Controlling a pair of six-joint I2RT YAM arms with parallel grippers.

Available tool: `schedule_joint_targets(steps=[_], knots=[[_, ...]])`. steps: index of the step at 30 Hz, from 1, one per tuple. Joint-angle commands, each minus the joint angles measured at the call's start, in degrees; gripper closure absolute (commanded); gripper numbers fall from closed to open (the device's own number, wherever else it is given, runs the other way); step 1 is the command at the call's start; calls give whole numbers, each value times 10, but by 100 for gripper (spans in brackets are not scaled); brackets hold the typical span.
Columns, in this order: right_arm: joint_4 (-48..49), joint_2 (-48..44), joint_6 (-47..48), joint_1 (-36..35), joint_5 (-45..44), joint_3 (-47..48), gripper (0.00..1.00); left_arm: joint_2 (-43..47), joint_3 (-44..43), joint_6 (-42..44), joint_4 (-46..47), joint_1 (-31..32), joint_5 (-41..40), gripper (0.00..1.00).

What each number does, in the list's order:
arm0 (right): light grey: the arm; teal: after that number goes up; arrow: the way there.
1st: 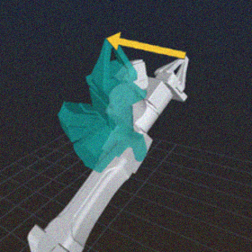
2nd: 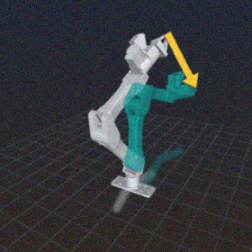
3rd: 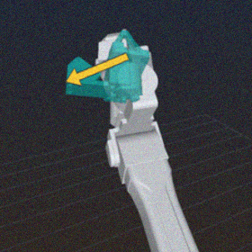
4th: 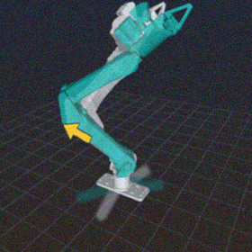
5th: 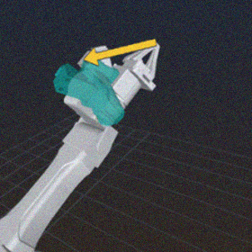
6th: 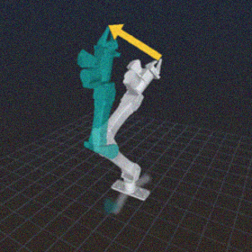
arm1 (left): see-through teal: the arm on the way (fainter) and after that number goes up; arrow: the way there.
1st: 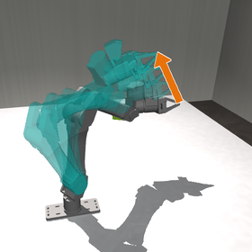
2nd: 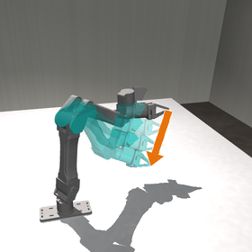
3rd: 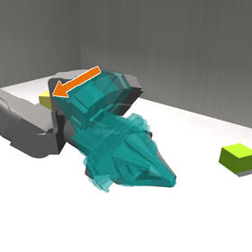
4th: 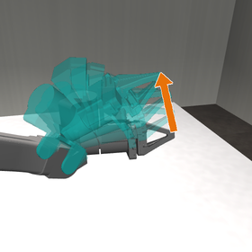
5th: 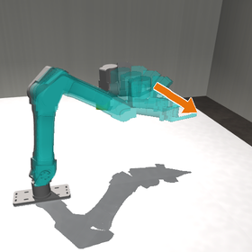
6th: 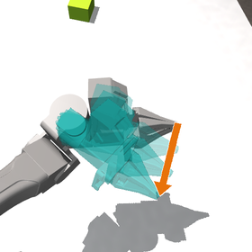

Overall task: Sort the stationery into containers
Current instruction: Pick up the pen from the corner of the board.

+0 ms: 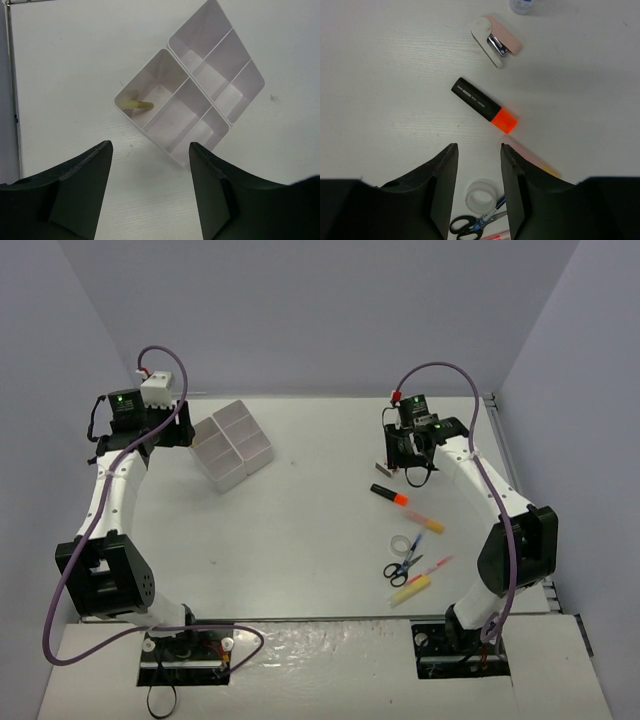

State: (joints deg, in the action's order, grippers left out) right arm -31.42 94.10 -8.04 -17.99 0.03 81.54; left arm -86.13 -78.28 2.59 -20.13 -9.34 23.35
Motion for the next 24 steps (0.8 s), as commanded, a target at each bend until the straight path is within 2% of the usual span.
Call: schedule_joint_targets(steps=[1, 3, 6, 11, 14, 17, 22, 24], knots=[[-34, 52, 57, 5, -26, 13, 54, 9, -13, -19, 5, -1, 82, 41], [-36, 75, 57, 5, -27, 18, 49, 7, -7, -19, 3, 0, 112, 41], [-42, 106, 52, 6, -34, 32, 48, 6, 0, -19, 1, 1, 129, 41], [-41, 96, 25, 7, -57, 10, 46, 9, 9, -9, -4, 5, 137, 41], [-42, 66, -52, 22, -95, -15, 46, 5, 11, -13, -3, 7, 145, 41], [-42, 29, -126, 53, -93, -43, 54, 4, 17, -19, 8, 9, 153, 41], [-41, -82, -211, 59, -69, -115, 51, 12, 32, -37, 23, 14, 159, 41], [-41, -125, -246, 61, -85, -159, 51, 17, 42, -40, 32, 14, 160, 41]])
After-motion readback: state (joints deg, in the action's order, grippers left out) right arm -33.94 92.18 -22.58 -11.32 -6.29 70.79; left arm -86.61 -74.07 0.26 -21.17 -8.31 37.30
